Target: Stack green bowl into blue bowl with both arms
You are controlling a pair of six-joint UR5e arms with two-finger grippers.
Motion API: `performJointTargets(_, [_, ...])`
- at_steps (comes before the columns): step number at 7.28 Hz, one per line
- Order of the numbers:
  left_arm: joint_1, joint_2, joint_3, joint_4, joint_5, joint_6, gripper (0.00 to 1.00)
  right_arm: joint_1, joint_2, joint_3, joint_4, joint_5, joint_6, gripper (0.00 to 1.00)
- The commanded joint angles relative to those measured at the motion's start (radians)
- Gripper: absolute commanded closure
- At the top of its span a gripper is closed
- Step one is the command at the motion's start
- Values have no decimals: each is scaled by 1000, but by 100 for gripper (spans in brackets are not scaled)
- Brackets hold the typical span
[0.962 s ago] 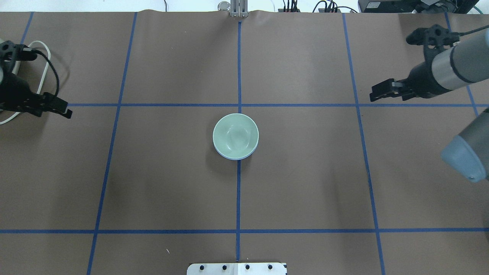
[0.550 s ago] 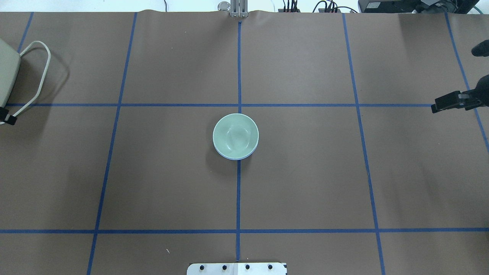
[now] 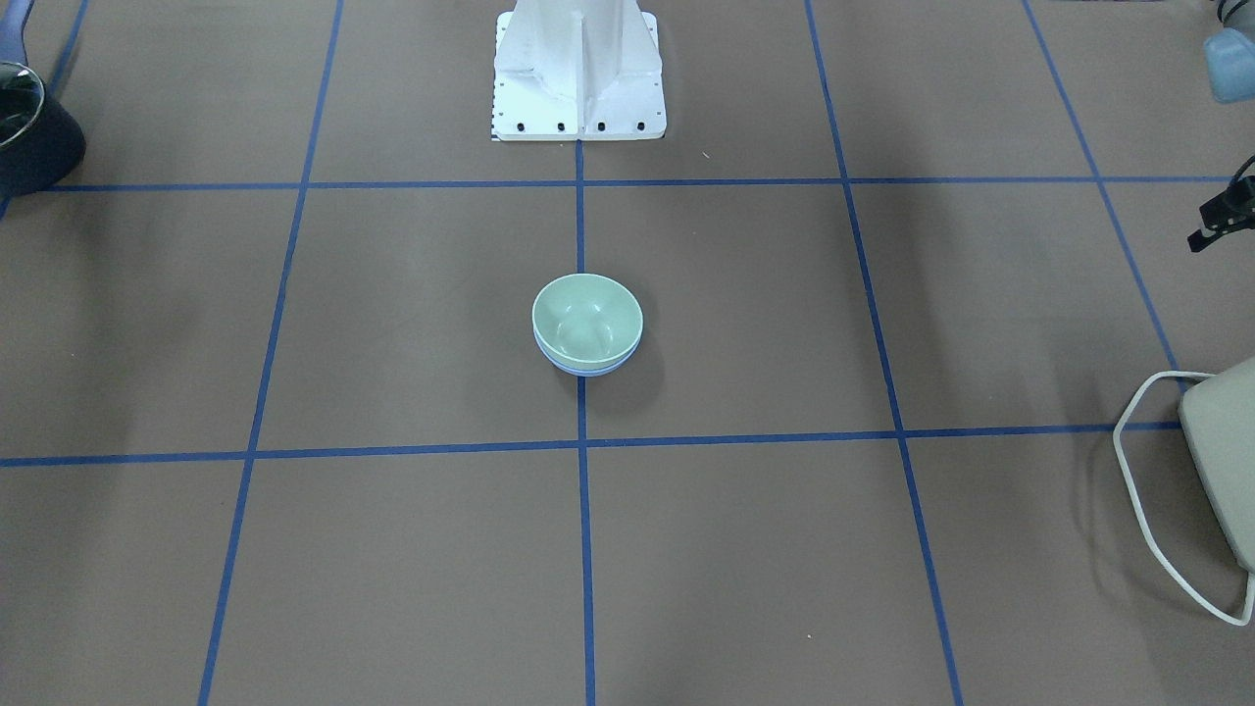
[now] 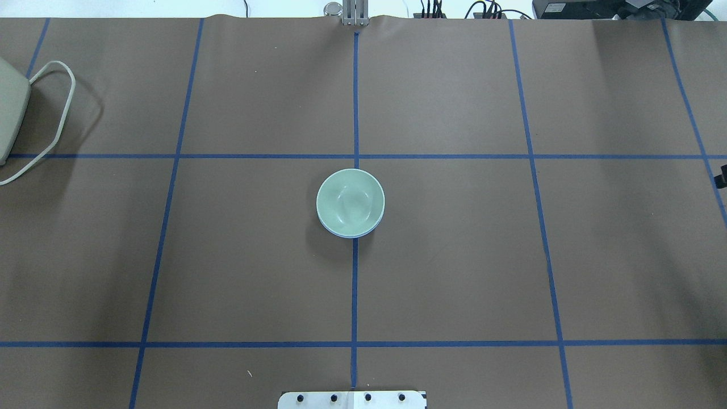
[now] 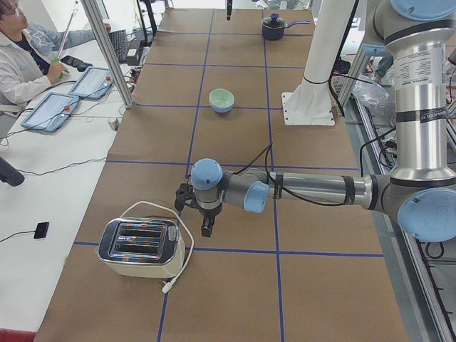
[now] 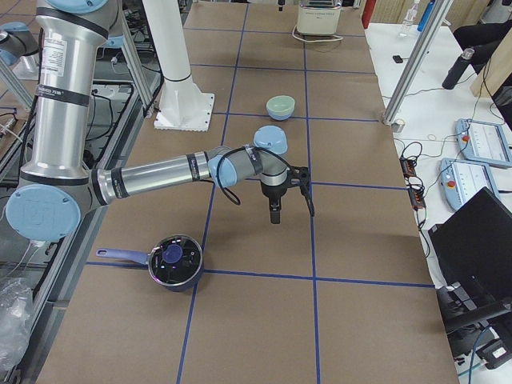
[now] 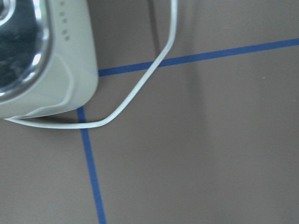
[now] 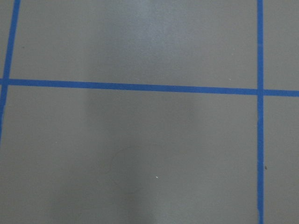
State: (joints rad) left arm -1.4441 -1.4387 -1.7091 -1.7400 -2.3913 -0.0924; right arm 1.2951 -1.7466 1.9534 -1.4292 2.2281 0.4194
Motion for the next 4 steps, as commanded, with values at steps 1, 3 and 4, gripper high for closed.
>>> performJointTargets(1, [-79, -22, 6, 152, 3, 109, 1, 163, 56, -37, -191, 79, -204, 0])
performJointTargets(3, [-105, -28, 9, 178, 7, 109, 1, 252, 137, -57, -392, 64, -319, 0])
performJointTargets(4, [-108, -28, 14, 181, 3, 109, 1, 257, 136, -60, -395, 61, -320, 0])
